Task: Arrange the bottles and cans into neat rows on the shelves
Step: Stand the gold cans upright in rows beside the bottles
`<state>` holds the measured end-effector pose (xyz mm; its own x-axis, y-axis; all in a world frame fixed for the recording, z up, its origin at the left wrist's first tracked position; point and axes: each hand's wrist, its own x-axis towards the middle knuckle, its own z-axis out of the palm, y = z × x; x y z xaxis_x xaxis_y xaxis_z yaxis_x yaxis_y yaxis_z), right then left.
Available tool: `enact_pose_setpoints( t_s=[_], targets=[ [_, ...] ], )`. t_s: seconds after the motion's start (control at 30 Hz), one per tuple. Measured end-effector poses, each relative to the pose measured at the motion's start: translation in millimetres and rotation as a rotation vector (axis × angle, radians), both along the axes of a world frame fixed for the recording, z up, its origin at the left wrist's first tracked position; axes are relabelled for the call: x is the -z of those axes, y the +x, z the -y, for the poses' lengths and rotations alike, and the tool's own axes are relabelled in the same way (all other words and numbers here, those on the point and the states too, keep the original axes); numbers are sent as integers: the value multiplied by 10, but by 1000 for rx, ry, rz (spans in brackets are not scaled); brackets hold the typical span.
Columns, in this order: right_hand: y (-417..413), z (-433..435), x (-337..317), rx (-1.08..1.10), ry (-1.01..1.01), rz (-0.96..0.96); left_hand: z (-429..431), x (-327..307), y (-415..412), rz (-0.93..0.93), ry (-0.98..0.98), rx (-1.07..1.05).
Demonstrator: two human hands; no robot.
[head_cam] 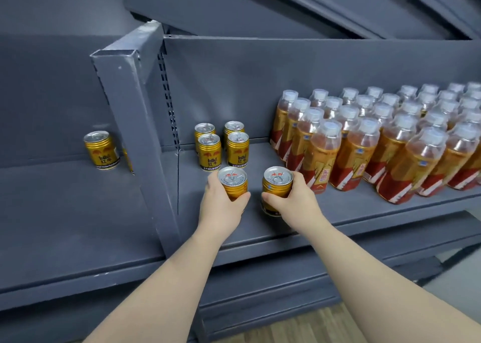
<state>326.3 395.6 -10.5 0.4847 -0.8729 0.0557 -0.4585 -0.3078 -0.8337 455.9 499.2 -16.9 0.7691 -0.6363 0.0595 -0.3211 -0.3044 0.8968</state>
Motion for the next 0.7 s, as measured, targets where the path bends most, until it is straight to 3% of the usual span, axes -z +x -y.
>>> enact_pose_setpoints(
  t_s=[0.37,0.7],
  targets=[
    [626,560,97,-203,22,15,443,114,357,-88,-48,-248],
    [879,687,161,-275,95,48,554,197,557,-104,-42,-235]
  ],
)
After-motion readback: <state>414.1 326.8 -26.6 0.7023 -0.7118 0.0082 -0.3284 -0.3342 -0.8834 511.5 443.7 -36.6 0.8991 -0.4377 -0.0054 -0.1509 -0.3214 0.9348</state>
